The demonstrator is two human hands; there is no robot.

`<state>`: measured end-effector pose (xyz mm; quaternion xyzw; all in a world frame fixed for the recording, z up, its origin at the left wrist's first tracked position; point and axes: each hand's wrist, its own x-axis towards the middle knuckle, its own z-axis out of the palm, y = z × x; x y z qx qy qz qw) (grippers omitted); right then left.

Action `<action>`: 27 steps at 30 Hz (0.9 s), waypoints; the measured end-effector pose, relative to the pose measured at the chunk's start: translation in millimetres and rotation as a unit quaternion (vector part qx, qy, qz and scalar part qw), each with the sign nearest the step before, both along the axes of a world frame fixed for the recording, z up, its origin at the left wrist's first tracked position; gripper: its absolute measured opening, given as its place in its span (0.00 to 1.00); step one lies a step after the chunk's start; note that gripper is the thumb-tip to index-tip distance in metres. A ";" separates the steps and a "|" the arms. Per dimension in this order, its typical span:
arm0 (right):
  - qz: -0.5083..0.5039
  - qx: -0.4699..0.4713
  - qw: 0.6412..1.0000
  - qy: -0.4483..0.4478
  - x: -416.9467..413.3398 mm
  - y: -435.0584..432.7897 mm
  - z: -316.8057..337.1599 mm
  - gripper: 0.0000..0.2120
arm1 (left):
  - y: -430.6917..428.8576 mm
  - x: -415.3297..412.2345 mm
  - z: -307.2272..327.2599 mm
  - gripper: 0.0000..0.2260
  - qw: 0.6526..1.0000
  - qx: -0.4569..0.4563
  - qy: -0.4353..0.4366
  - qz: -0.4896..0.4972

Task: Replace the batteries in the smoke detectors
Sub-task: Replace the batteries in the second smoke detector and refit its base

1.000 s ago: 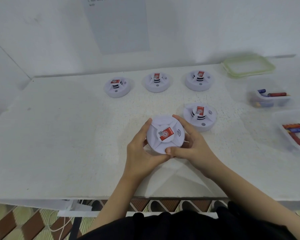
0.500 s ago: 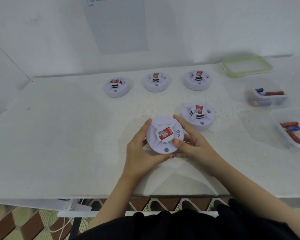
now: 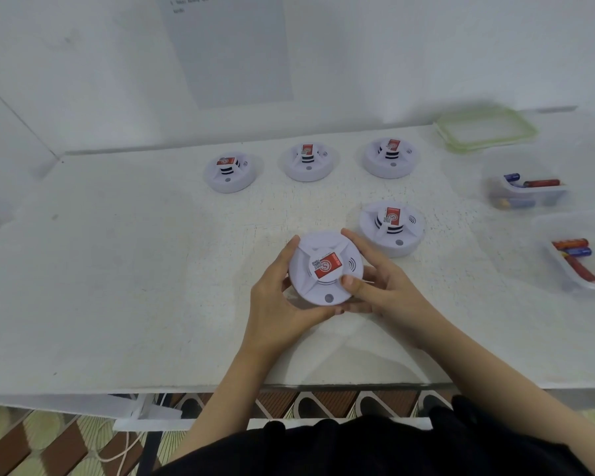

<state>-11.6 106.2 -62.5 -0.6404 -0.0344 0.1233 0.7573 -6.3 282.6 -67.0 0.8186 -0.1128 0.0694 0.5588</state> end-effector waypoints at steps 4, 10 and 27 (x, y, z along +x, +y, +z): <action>-0.001 -0.001 1.000 0.000 -0.7 -0.3 0.2 0.31 | 2.3 1.2 -4.7 0.43 1.000 0.005 0.004 0.000; -0.006 -0.002 1.000 0.000 -0.6 0.7 0.3 0.30 | 3.4 2.7 -7.7 0.42 1.000 0.017 0.011 0.000; 0.075 -0.235 0.963 -0.113 15.8 -6.2 -0.5 0.38 | 22.7 8.5 3.3 0.37 0.997 0.061 -0.002 -0.038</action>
